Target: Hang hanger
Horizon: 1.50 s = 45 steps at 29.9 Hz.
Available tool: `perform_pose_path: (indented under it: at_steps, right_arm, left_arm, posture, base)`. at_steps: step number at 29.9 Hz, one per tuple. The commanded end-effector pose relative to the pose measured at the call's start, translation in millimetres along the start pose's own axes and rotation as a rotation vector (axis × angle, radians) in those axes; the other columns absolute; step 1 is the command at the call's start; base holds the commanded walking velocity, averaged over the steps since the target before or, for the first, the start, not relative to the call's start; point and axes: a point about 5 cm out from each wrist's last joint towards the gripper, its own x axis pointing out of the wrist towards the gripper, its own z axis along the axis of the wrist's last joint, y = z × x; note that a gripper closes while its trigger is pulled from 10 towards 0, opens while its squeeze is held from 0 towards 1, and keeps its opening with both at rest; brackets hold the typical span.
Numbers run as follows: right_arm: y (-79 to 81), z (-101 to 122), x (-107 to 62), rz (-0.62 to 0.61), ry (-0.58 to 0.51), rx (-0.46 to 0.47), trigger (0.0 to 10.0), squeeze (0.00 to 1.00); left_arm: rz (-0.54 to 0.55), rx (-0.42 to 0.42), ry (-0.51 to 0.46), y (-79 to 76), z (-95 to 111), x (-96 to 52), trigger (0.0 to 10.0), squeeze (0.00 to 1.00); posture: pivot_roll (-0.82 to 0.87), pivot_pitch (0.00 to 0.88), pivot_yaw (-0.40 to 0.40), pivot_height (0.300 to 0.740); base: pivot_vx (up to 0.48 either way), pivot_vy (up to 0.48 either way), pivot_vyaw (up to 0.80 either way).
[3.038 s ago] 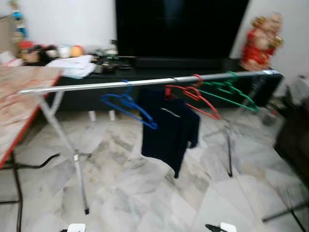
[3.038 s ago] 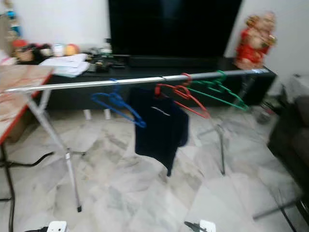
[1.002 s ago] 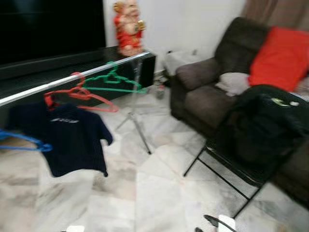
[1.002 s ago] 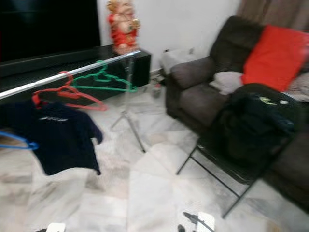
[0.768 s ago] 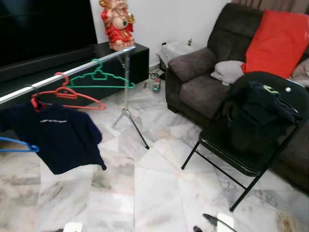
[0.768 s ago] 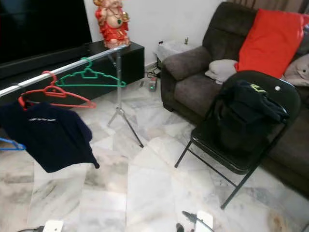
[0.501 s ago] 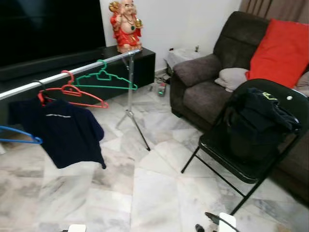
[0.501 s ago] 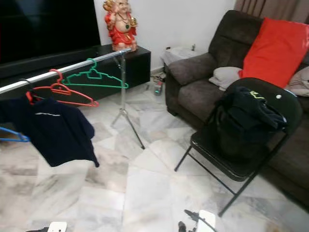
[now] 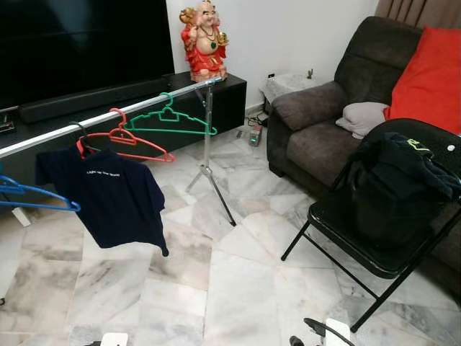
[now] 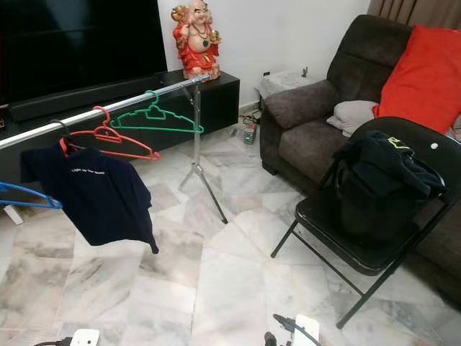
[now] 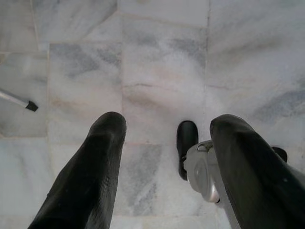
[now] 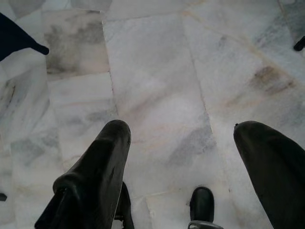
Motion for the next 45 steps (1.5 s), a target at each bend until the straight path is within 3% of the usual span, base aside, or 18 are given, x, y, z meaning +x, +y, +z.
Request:
perform_pose_path:
  at_steps: [1, 41, 45]
  right_arm:
    - [2.3, 5.1, 1.1, 0.008, -0.015, 0.001, 10.0, 0.00]
    - [2.2, 7.4, 1.2, 0.006, -0.030, 0.017, 10.0, 0.00]
    - [4.0, 7.4, 1.7, 0.008, -0.025, 0.018, 10.0, 0.00]
  left_arm:
    - [0.007, -0.017, 0.006, 2.6, -1.2, -0.4, 10.0, 0.00]
    - [-0.001, -0.008, 0.013, 2.5, -2.3, -0.5, 10.0, 0.00]
    - [0.003, -0.006, 0.015, 2.6, -3.0, -0.7, 10.0, 0.00]
  posture:
    - [0.14, 0.000, -0.009, 0.740]
    - [0.12, 0.000, -0.002, 0.740]
    - [0.12, 0.000, -0.002, 0.740]
  base:
    - [0.319, 0.000, 0.00]
    - [0.349, 0.000, 0.00]
    - [0.347, 0.000, -0.62]
